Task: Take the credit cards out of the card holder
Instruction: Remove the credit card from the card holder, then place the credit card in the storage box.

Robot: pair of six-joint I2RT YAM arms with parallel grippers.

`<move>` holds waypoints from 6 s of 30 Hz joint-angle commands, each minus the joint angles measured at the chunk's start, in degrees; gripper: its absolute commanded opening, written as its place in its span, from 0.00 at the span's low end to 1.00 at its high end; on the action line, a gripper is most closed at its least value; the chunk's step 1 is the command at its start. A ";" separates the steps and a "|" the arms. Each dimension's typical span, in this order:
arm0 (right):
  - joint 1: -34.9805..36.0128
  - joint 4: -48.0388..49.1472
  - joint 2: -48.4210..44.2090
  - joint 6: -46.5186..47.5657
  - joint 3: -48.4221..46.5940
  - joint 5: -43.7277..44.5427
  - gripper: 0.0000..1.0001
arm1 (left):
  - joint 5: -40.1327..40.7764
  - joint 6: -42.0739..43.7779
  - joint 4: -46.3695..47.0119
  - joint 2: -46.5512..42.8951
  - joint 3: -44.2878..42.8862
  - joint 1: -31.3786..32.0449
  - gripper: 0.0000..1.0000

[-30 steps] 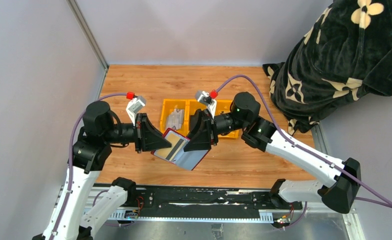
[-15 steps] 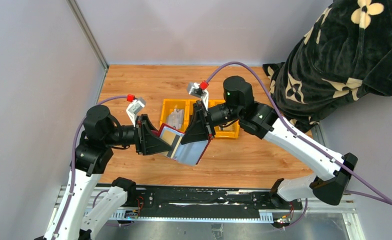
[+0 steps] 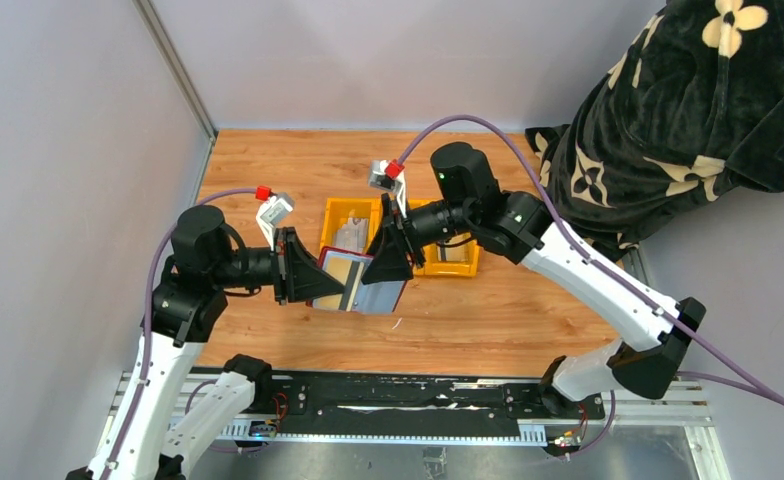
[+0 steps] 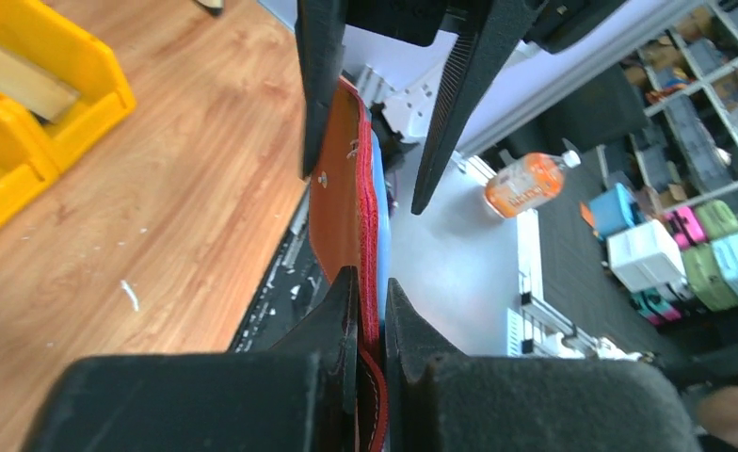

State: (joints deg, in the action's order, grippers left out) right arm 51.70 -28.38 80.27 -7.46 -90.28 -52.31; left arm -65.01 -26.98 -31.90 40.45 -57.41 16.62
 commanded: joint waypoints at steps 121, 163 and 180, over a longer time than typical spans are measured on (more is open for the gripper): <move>1.73 94.94 -7.60 -62.65 40.28 12.54 0.43 | 2.60 -10.37 9.49 3.48 -9.88 -0.19 0.00; -39.66 17.24 -1.88 -16.18 34.27 21.04 0.00 | 0.07 -5.73 6.32 4.09 -14.22 -0.56 0.00; -33.80 13.49 17.16 -12.31 23.23 28.06 0.07 | 1.29 -1.80 3.91 3.94 -15.20 -0.54 0.01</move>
State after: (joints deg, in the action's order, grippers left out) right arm 15.97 -12.12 95.68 -21.43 -65.56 -26.68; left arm -63.86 -30.63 -26.98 44.75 -70.46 16.25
